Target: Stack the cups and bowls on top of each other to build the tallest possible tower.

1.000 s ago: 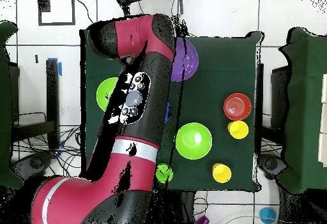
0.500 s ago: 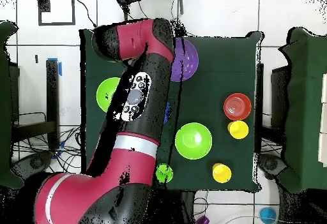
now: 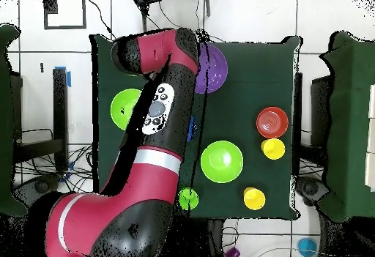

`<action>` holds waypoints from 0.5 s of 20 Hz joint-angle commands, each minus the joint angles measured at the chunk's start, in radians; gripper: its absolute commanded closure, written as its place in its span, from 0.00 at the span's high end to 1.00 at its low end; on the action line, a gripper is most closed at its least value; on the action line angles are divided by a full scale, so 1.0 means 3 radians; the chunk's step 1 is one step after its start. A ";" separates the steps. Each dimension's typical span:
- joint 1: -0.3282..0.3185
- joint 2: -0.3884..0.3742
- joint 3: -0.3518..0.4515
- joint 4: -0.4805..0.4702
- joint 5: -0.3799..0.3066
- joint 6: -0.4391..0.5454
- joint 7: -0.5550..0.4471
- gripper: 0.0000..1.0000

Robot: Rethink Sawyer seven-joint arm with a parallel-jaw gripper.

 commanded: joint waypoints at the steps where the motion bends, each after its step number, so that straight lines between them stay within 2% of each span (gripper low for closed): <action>1: -0.0025 0.0155 0.0377 -0.0041 0.0011 -0.0044 0.0154 1.00; 6: -0.0050 0.0129 0.0382 -0.0117 0.0037 0.0063 0.0056 1.00; 10: 0.0004 -0.0018 0.0446 0.0015 0.0100 0.0099 0.0042 1.00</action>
